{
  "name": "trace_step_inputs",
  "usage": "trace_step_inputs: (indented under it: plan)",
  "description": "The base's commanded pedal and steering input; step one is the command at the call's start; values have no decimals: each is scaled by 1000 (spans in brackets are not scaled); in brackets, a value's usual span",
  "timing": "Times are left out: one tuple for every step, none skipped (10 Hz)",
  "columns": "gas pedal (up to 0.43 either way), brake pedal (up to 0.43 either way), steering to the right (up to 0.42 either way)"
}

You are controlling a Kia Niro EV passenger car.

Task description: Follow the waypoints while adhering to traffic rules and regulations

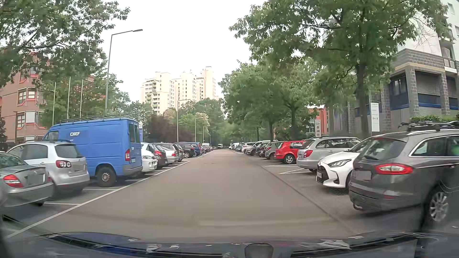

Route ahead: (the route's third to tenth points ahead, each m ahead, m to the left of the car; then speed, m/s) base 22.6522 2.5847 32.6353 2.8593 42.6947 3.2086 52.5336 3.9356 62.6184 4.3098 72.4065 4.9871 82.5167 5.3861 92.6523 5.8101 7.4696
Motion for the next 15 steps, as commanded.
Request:
trace_step_inputs:
  plan:
    - [59, 0, -2]
    - [59, 0, -2]
    - [59, 0, -3]
    - [59, 0, -4]
    - [59, 0, -4]
    - [59, 0, -5]
    - [59, 0, -5]
    - [59, 0, -7]
    - [59, 0, -8]
    - [59, 0, -9]
    - [59, 0, -9]
    - [67, 0, -9]
    - [67, 0, -10]
    - [67, 0, -10]
    - [67, 0, -10]
